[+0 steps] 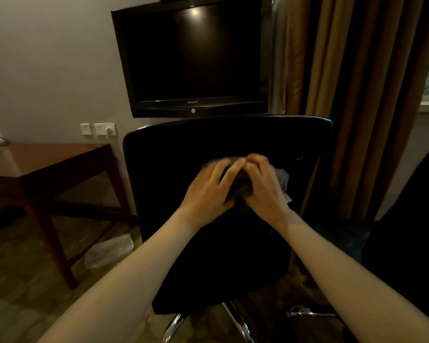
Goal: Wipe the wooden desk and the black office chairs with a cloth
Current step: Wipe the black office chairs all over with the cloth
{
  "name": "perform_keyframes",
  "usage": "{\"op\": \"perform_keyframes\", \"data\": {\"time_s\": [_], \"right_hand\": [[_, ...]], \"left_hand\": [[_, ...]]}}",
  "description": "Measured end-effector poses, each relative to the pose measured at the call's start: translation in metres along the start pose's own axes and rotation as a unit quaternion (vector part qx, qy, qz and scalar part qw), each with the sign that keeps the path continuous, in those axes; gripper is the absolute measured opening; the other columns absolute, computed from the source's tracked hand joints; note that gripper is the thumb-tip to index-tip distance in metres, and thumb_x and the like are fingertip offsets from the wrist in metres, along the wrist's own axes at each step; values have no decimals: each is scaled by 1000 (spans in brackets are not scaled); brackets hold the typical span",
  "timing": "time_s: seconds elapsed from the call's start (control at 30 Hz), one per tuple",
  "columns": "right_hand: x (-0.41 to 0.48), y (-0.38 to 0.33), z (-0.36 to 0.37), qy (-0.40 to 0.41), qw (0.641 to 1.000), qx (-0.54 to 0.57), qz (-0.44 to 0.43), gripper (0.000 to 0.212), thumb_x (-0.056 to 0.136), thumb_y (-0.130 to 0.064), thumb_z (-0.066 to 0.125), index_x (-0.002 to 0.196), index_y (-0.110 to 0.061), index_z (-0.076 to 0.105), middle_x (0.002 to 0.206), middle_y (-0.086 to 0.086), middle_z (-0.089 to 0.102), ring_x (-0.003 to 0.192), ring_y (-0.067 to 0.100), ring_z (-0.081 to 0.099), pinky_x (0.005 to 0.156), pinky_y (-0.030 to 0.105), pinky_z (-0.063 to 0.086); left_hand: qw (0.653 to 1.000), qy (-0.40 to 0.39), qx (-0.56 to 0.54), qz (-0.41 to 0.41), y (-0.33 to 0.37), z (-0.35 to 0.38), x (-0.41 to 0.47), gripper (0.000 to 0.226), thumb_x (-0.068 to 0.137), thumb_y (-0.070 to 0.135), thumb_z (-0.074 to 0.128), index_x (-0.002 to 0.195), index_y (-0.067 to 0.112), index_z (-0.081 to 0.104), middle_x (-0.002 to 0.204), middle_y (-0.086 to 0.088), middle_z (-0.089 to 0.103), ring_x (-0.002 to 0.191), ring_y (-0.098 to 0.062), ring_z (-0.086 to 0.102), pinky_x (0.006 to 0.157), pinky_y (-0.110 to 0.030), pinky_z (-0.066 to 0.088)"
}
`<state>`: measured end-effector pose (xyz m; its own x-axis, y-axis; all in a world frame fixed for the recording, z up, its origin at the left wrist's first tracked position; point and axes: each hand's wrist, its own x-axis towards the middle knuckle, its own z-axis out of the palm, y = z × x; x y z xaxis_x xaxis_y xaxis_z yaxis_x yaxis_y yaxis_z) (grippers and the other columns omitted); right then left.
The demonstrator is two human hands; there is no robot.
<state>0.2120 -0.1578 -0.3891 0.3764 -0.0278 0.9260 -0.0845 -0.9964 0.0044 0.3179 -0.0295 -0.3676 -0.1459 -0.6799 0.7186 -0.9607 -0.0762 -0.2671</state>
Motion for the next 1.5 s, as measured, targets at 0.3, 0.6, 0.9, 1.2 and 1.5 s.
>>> {"op": "perform_keyframes", "data": {"time_s": [0.3,0.6,0.9,1.2,1.5], "right_hand": [[52,37,-33,130,962,-236,51,40,78,-19,61,114,-19,44,117,17,58,102,35,54,83,47,45],[-22,46,18,72,983,-79,150,47,70,3,71,113,-6,56,115,23,59,102,46,58,85,58,50],[-53,54,8,-151,968,-1,200,47,81,0,62,127,-5,52,126,14,50,111,36,48,90,48,46],[-21,57,-43,-7,947,-43,318,29,83,-9,62,109,-11,50,111,6,51,98,29,49,71,32,39],[-5,73,-77,55,943,-141,297,55,79,0,66,129,-15,50,118,9,48,106,29,48,71,37,49]], "left_hand": [[986,122,97,62,-2,-16,90,33,79,16,50,107,5,63,107,-15,65,81,-29,63,69,-35,53],[985,-24,139,95,10,37,55,49,54,11,88,99,6,71,100,-10,68,76,-23,65,62,-28,53],[955,-287,75,18,42,45,57,56,92,14,54,142,14,29,144,-9,26,131,-25,32,99,-35,42],[991,-38,129,0,36,-17,133,56,92,14,39,146,10,26,154,-18,17,143,-35,15,116,-41,10],[986,-61,119,-101,3,-25,116,47,99,24,40,143,13,28,135,-7,46,128,-25,40,107,-34,27]]}}
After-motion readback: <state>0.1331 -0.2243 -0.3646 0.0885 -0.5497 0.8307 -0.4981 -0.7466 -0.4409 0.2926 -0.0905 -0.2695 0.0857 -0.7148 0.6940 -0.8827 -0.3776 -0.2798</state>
